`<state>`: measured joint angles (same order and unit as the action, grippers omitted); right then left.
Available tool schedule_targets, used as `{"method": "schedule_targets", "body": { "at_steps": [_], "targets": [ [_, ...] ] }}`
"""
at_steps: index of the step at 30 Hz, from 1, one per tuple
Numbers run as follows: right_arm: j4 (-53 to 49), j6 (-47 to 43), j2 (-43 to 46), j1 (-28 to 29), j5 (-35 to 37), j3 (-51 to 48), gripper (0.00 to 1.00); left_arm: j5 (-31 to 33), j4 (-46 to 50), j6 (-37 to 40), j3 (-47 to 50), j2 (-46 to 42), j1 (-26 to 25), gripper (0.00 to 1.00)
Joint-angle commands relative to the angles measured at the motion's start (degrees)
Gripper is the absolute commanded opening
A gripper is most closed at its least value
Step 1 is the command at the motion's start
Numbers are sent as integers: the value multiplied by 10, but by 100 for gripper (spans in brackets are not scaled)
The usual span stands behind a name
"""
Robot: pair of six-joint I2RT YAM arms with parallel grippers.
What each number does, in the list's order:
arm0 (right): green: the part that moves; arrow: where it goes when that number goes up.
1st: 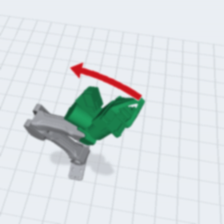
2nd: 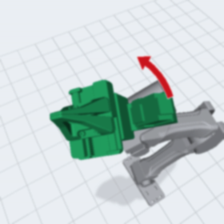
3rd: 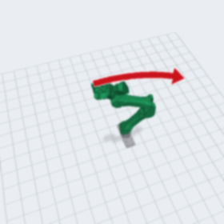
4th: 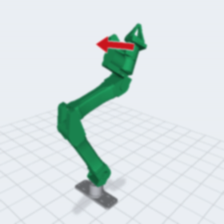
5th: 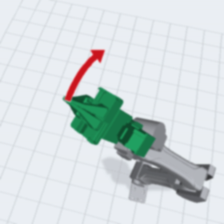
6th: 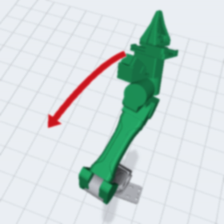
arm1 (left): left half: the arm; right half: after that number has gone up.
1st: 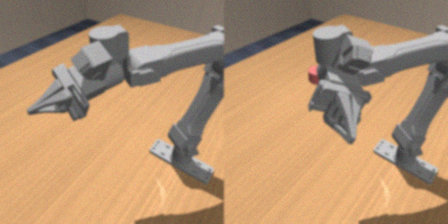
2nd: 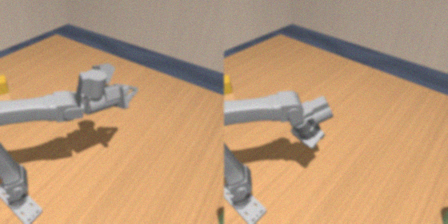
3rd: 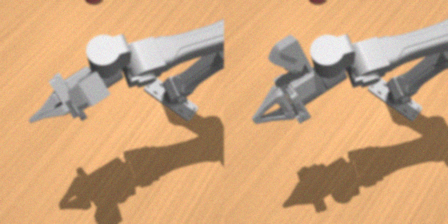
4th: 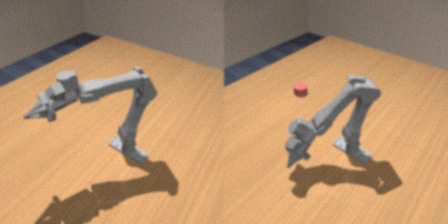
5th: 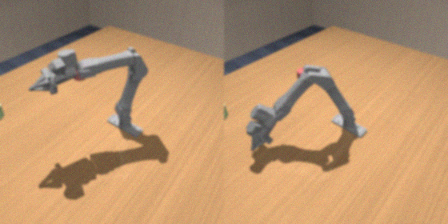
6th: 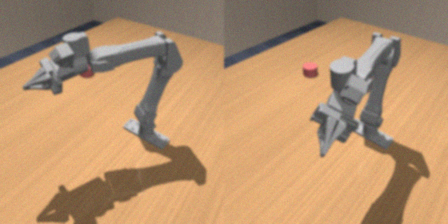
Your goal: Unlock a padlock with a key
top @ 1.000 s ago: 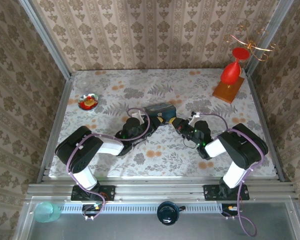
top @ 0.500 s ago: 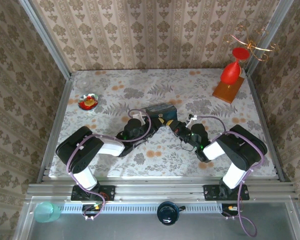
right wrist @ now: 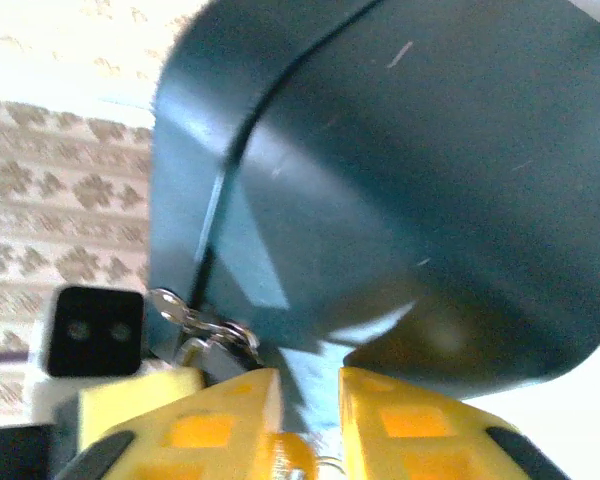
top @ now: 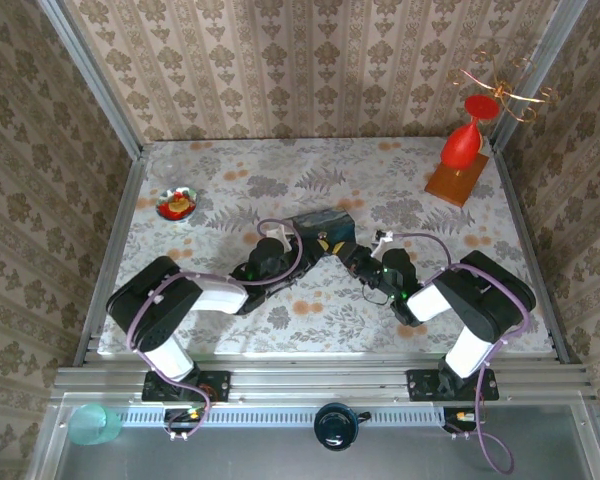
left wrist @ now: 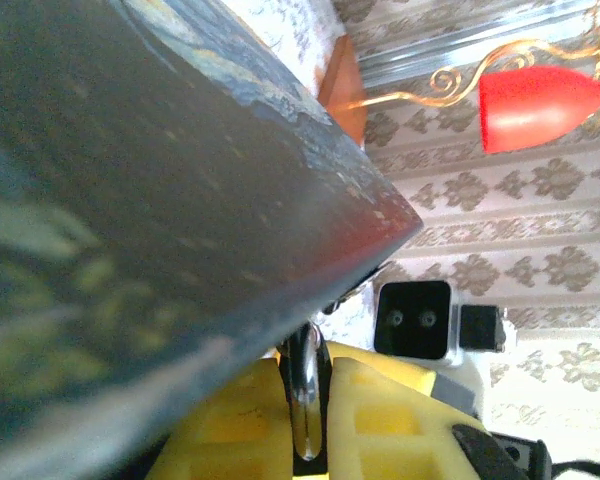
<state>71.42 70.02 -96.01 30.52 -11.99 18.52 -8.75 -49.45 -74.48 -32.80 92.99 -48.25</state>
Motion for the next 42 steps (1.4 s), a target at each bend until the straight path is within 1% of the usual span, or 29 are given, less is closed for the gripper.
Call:
{"method": "schedule_targets", "body": {
  "at_steps": [1, 4, 5, 6, 9, 12, 14, 16, 19, 20, 22, 27, 30, 33, 34, 42],
  "targets": [
    [-50, -94, 51, 3, -48, -7, 33, -22, 124, 69, -33, -52, -19, 0],
    [-227, -223, 136, 2, -11, 4, 35, -14, 190, 98, -46, -73, -9, 0],
    [-269, -259, 158, 4, 0, 7, 35, -14, 203, 102, -47, -76, -6, 0],
    [-306, -301, 200, 8, 14, 7, 34, -14, 218, 105, -48, -80, -2, 0],
    [-385, -412, 284, 42, 75, 2, 34, -12, 265, 115, -57, -88, 2, 0],
    [-417, -484, 323, 66, 109, -5, 35, -14, 286, 122, -62, -94, 8, 0],
    [-388, -523, 340, 81, 130, -24, 35, -15, 296, 126, -64, -100, 12, 0],
    [-349, -582, 352, 111, 165, -45, 37, -13, 306, 130, -65, -108, 14, 0],
    [-305, -660, 344, 156, 204, -57, 37, -19, 314, 129, -64, -117, 18, 0],
    [-286, -668, 341, 167, 213, -62, 38, -22, 314, 128, -63, -119, 19, 0],
    [-236, -675, 327, 184, 211, -73, 38, -31, 313, 124, -58, -124, 21, 0],
    [-197, -752, 252, 236, 251, -57, 39, -33, 316, 123, -43, -137, 21, 0],
    [-152, -777, 202, 246, 260, -47, 39, -38, 308, 119, -35, -138, 21, 0],
    [-133, -804, 167, 248, 266, -28, 39, -43, 301, 117, -29, -140, 21, 0],
    [-124, -809, 141, 248, 271, -23, 39, -44, 300, 116, -27, -142, 21, 0],
    [-66, -810, 61, 250, 290, -4, 37, -50, 304, 119, -14, -150, 25, 0]
  ]
}}
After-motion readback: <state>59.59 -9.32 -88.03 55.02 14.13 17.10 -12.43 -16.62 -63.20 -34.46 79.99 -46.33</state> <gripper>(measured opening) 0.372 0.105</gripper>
